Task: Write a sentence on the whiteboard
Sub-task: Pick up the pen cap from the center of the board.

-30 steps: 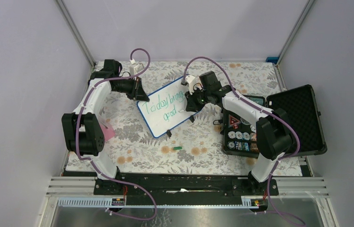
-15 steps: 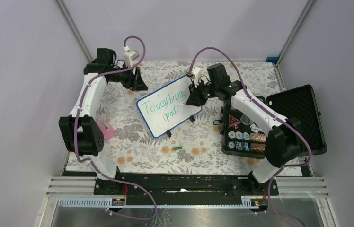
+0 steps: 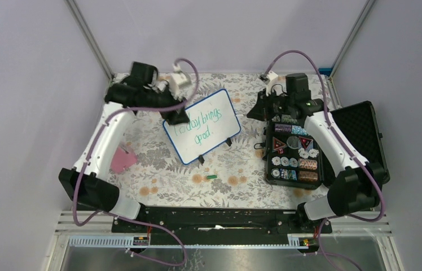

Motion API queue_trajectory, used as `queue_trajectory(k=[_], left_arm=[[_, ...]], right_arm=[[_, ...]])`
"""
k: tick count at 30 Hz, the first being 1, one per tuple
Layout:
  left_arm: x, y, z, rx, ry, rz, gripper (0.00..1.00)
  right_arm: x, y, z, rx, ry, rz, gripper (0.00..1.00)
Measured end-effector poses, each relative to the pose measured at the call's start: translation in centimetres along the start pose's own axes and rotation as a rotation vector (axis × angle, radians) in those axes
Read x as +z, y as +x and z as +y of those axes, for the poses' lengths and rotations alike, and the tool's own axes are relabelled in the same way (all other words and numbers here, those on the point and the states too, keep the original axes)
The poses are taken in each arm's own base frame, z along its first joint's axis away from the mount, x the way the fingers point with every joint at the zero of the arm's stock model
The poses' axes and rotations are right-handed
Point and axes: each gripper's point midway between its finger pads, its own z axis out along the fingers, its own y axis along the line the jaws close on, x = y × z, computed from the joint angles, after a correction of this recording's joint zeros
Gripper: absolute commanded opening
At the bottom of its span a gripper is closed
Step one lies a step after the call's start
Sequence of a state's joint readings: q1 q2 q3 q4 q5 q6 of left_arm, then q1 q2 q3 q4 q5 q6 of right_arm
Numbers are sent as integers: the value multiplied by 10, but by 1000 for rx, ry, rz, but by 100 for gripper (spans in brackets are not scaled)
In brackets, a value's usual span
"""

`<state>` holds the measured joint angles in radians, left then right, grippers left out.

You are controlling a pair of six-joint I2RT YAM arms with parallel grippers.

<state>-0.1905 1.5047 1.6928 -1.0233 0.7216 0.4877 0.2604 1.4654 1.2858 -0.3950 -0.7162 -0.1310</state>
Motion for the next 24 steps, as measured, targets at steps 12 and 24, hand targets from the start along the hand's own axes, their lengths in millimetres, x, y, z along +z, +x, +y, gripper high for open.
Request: queue_trajectory(k=[12,24], left_arm=[[81,141,-137,158,280,448,50],[134,199,-168,361,265,488,49]], right_arm=[[-33,17,-33,234,25,-49,0],[-28,24,-29,295,-5,-52,0]])
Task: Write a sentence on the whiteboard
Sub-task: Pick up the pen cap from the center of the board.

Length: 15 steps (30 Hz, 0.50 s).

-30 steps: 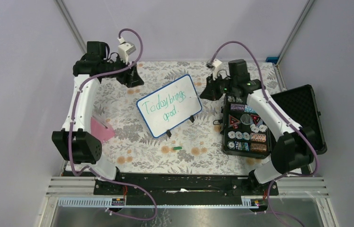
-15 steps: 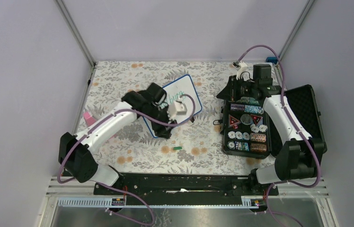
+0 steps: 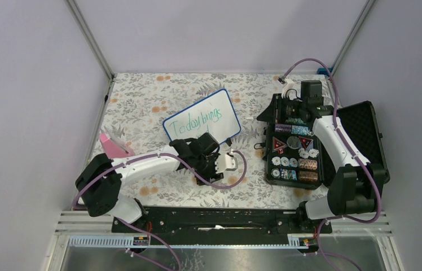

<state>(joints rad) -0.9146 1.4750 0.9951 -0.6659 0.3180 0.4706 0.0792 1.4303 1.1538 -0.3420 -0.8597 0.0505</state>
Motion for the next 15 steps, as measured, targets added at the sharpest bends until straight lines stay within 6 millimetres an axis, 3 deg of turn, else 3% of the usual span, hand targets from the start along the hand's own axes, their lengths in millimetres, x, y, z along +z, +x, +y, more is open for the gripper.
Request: queue_trajectory(k=[4,15], left_arm=[[14,10,-1,32,-33,12,48],[30,7,14,93,-104,21,43]], right_arm=[[1,3,-1,5,1,4,0],[1,2,0,5,-8,-1,0]])
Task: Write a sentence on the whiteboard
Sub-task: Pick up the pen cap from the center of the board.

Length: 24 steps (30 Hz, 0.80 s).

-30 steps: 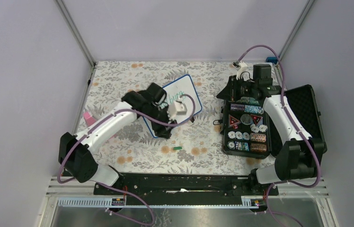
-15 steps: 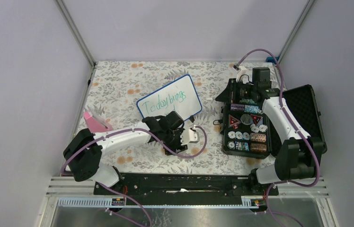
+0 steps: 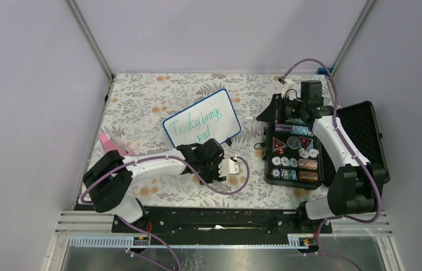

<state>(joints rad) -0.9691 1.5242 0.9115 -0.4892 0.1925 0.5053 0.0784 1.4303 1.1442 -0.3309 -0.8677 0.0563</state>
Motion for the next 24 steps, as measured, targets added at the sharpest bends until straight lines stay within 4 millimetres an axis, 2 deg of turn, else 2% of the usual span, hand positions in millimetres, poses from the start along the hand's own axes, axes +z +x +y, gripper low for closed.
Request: queue_trajectory(k=[7,15,21,24], left_arm=[[14,9,3,19,1,43,39],[24,16,5,40,14,62,21],[25,15,7,52,12,58,2],[24,16,6,44,20,60,0]], right_arm=[[0,2,1,5,-10,4,0],[1,4,1,8,-14,7,0],[1,4,1,9,-15,8,0],[1,4,2,9,-17,8,0]])
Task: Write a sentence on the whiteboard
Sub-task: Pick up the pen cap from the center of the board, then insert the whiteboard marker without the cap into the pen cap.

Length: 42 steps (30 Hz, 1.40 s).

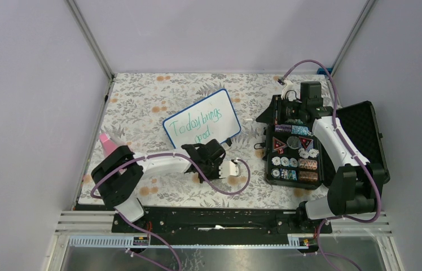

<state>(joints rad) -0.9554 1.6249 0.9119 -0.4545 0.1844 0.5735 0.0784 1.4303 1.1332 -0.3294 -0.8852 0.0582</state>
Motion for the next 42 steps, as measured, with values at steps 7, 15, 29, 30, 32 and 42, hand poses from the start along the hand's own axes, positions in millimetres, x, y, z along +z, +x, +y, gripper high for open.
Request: queue_trajectory(k=[7,15,29,30,32,42], left_arm=[[-41,-19,8,-105,68,-101,0],[-150,-76,56,-154,-31,-396,0],[-175,-70,37,-152,-6,-401,0],[-175,-70,37,-154,-4,-402,0],[-173,-69,35,-156,5,-400,0],[-173,-71,27,-157,47,-415,0]], right_arm=[[0,8,11,11,-77,17,0],[-1,29,56,0,-280,74,0],[7,74,121,-69,-528,224,0],[6,75,122,-70,-530,225,0],[7,77,125,-75,-536,230,0],[10,81,132,-75,-548,249,0]])
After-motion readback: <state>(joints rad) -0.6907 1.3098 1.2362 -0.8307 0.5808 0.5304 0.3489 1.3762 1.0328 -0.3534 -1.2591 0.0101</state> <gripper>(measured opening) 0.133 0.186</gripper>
